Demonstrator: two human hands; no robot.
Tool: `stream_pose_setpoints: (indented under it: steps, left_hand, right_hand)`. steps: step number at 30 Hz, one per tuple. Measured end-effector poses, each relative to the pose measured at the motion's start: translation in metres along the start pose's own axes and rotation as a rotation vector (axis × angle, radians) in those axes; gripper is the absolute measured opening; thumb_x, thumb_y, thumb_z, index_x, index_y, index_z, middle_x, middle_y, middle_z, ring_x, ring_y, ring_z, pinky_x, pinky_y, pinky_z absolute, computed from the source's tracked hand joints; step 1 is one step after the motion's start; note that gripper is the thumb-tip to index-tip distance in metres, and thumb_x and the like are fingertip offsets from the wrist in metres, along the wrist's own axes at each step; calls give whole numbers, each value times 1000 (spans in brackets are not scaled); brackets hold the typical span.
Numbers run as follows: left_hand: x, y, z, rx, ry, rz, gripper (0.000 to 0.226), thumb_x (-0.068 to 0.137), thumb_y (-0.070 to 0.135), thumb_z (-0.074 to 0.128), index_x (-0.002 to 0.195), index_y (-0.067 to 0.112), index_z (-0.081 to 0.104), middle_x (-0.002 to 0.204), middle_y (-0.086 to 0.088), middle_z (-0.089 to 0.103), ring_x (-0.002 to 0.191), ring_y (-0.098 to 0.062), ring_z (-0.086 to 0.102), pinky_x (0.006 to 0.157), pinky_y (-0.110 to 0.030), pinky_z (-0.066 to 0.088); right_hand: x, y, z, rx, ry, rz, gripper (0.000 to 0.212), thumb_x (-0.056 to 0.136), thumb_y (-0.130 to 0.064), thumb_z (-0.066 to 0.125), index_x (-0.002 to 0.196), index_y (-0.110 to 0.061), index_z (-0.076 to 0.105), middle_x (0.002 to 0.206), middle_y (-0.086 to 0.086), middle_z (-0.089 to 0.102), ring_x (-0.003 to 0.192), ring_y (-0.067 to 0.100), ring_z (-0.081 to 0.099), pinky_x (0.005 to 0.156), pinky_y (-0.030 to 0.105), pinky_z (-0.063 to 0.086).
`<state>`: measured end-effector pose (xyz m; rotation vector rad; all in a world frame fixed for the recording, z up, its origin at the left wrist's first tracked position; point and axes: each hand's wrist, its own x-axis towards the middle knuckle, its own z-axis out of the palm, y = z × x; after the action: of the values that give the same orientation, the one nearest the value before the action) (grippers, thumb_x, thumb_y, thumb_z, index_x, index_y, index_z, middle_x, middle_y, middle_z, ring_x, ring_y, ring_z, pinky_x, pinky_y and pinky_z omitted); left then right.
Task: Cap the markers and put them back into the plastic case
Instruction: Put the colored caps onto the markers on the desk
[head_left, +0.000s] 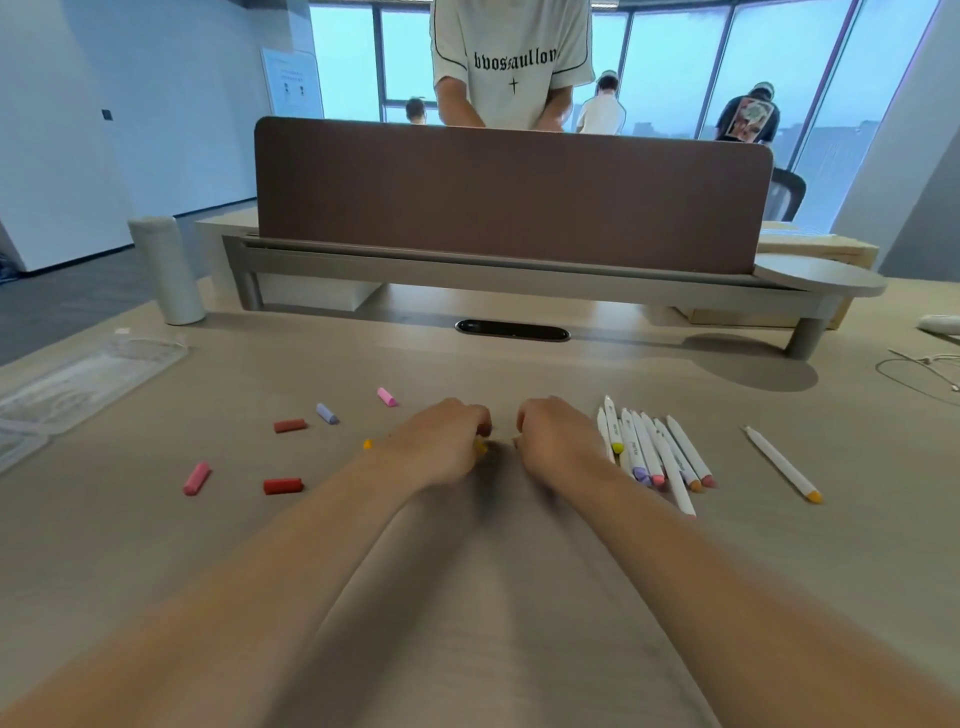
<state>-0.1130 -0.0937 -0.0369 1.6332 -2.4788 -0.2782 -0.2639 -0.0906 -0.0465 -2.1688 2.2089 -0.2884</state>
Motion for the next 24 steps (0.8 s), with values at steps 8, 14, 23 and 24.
stream_pose_setpoints:
  steps: [8, 14, 23, 24]
  left_hand:
    - [0, -7, 5, 16, 20, 13, 22, 93, 27, 61, 107, 9, 61, 112, -13, 53, 98, -33, 57, 72, -32, 37]
    - [-7, -19, 0, -75, 166, -162, 27, 95, 36, 57, 100, 12, 46, 103, -8, 54, 88, -29, 54, 75, -38, 45]
    - [-3, -21, -2, 178, 54, -142, 9, 95, 19, 51, 95, 10, 51, 104, -16, 62, 91, -32, 59, 72, -34, 42]
    - [-2, -21, -2, 146, 50, -118, 7, 95, 16, 50, 97, 9, 49, 104, -16, 61, 92, -34, 59, 72, -35, 43]
  right_hand:
    - [1, -12, -6, -68, 20, -48, 19, 93, -7, 52, 110, -9, 59, 104, 10, 60, 88, 27, 59, 71, 33, 43]
    - [7, -28, -6, 54, 5, -99, 15, 89, -3, 56, 102, -9, 55, 106, 10, 49, 82, 28, 53, 73, 37, 47]
    - [14, -28, 12, 94, -44, -185, 21, 98, -32, 52, 115, -19, 54, 117, 11, 46, 89, 28, 54, 78, 38, 49]
    - [13, -27, 13, 80, -42, -194, 19, 99, -33, 51, 110, -18, 54, 114, 10, 47, 85, 28, 53, 75, 37, 47]
